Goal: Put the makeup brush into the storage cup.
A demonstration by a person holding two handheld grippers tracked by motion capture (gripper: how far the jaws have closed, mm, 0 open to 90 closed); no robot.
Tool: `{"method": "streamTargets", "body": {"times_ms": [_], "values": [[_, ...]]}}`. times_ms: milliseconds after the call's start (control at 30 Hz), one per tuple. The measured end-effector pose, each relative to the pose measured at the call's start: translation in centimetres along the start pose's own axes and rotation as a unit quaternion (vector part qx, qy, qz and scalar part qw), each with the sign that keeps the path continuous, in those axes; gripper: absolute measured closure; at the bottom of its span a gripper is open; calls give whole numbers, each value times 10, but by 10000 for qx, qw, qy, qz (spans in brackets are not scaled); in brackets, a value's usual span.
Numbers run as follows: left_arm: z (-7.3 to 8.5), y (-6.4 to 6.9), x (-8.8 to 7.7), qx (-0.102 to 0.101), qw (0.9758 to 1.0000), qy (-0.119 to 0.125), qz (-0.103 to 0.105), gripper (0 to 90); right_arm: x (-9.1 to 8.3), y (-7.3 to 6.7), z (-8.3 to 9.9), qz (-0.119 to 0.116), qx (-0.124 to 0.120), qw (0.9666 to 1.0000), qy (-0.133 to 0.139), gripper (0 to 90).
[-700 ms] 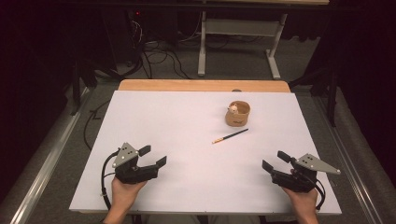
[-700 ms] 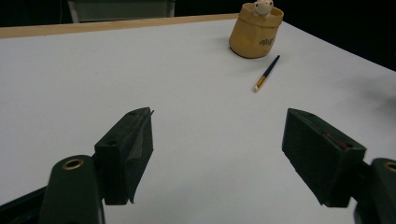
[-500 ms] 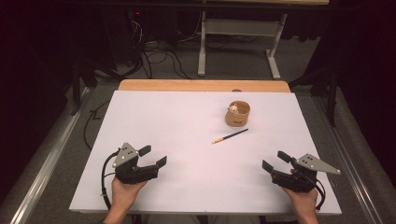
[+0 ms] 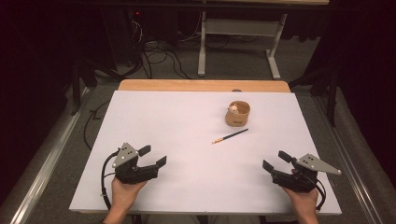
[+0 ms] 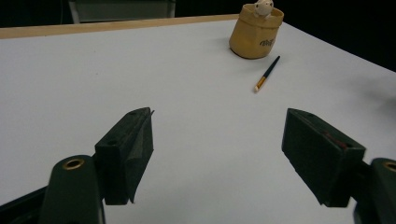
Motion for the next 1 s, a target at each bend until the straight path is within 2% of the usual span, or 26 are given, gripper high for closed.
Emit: {"method": "streamTargets", "body": {"times_ms": [1000], "values": [[0,0,-2,-6,10000,44,-18,254,-1,0,-1,-36,-14,10000,41,261]]}}
Point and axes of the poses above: each handheld gripper's, and its own axes: x roughly forward along the jaws, z roughly out of its underside, y roughly to its right, the point moved 1 cm from there along x, roughly forward along the jaws, and after that the axes turned 10 degrees about -y, right-handed, at the moved point
